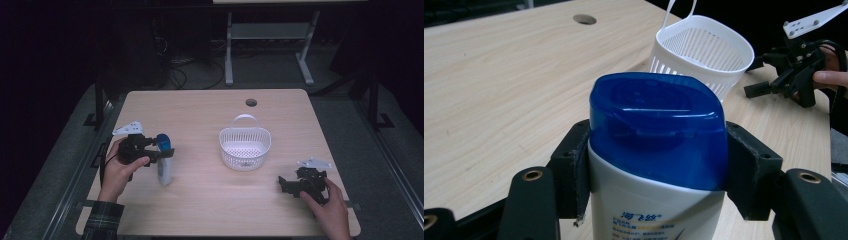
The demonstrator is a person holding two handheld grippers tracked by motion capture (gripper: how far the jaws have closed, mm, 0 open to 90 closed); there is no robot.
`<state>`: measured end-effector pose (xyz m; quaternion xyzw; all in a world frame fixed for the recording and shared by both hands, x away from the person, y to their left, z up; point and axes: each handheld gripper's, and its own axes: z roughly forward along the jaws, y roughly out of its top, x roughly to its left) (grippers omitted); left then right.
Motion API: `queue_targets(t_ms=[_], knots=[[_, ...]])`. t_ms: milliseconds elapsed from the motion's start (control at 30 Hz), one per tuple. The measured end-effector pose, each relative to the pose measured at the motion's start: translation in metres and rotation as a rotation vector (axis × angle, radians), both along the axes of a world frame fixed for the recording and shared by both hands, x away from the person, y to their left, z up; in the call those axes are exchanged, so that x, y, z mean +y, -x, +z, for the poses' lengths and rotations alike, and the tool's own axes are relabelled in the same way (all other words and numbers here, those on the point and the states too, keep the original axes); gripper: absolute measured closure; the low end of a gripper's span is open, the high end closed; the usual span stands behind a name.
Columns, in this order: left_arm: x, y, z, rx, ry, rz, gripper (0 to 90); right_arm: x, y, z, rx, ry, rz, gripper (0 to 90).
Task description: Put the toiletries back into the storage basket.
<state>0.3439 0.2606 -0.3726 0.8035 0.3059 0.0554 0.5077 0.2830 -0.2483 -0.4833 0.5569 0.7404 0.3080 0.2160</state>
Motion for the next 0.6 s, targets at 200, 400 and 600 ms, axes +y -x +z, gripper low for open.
queue_targets(t_ms=[200,400,600], knots=[[-0.002,0.003,0.007,-0.025,0.019,-0.008,37.0,0.000,0.000,0.000,0.000,0.000,0.000,0.0],[-0.006,0.003,0.014,-0.051,0.026,-0.013,37.0,0.000,0.000,0.000,0.000,0.000,0.000,0.0],[-0.011,0.002,0.023,-0.066,0.039,-0.013,37.0,0.000,0.000,0.000,0.000,-0.001,0.000,0.0]])
